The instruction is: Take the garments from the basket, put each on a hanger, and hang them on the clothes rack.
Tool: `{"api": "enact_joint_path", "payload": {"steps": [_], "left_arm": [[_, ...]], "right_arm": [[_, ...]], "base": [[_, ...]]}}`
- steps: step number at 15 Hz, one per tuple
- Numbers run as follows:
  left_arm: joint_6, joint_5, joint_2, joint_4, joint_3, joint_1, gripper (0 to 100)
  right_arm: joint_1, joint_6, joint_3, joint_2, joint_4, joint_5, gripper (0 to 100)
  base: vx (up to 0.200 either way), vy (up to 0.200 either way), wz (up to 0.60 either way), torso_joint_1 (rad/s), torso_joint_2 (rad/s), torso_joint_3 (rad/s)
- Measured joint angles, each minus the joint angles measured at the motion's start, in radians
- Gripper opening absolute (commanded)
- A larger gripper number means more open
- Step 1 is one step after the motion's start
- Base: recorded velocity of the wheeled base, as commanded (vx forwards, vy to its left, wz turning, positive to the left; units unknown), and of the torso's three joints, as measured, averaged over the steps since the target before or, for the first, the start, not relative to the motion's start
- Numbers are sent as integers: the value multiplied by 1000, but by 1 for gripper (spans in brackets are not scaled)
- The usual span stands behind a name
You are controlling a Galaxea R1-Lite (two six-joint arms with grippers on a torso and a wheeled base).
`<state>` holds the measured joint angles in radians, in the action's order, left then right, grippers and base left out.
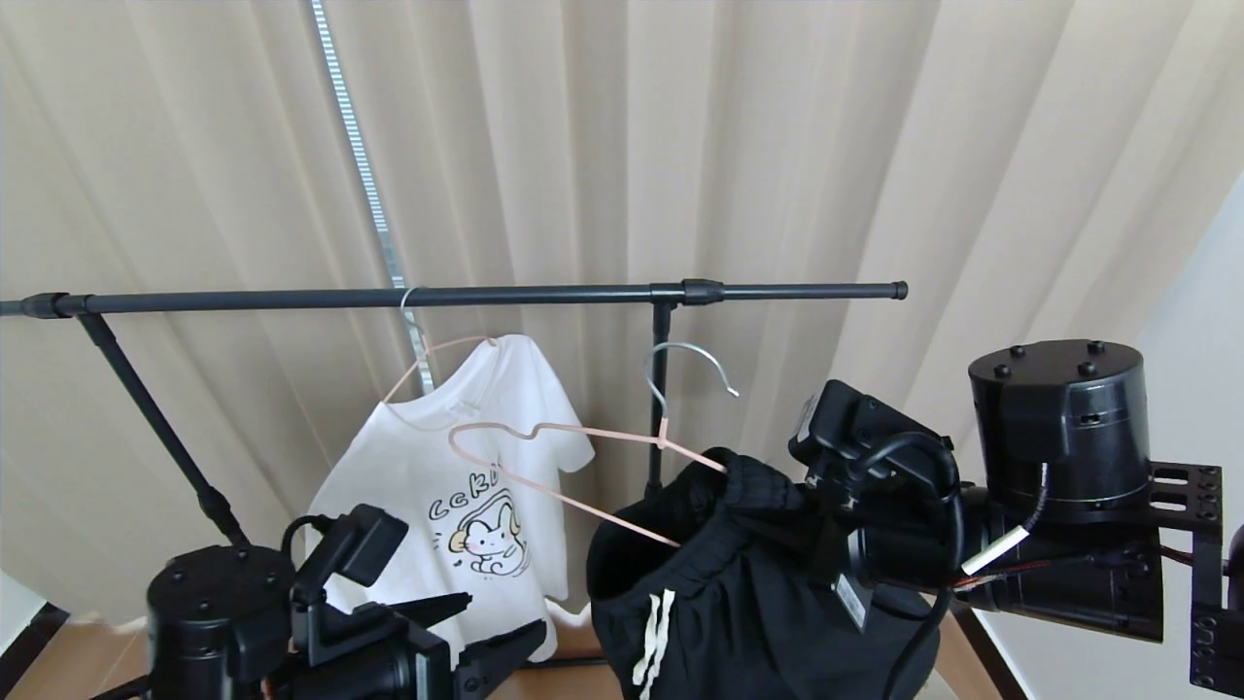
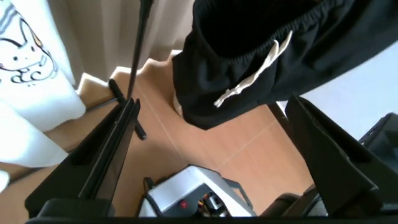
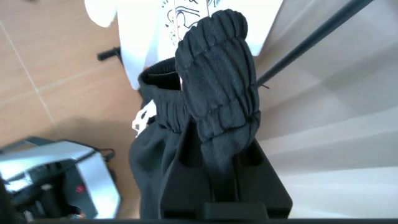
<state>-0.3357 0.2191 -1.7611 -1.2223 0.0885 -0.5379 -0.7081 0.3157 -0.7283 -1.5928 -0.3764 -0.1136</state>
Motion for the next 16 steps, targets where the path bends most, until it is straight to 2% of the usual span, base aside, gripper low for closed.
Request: {"api": "enact_joint_path", "payload": {"steps": [3,7,9,12,16], "left_arm": [[-20,-9,-97,-9,95,-30,100],[-55,-27,-149,-43,170,-25,100],[-77,-49,-169,-79,188,-14,100],[-163,-51,-188,-135,173,-1,100],[-206,-41,-226,-165,166,33,100]], "right_arm": [[-7,-10,0,3,-14,5,0],[-8,-36,-3,15,-27,3,0],[-8,-39,-6,21,-29,5,0],[-8,-52,-13,29,-28,5,0],[-8,-99,-19,45,-28,0,0]], "base": [[0,0,0,0,0,0],[0,0,0,0,0,0],[0,0,0,0,0,0],[0,0,0,0,0,0],[0,0,0,0,0,0]]}}
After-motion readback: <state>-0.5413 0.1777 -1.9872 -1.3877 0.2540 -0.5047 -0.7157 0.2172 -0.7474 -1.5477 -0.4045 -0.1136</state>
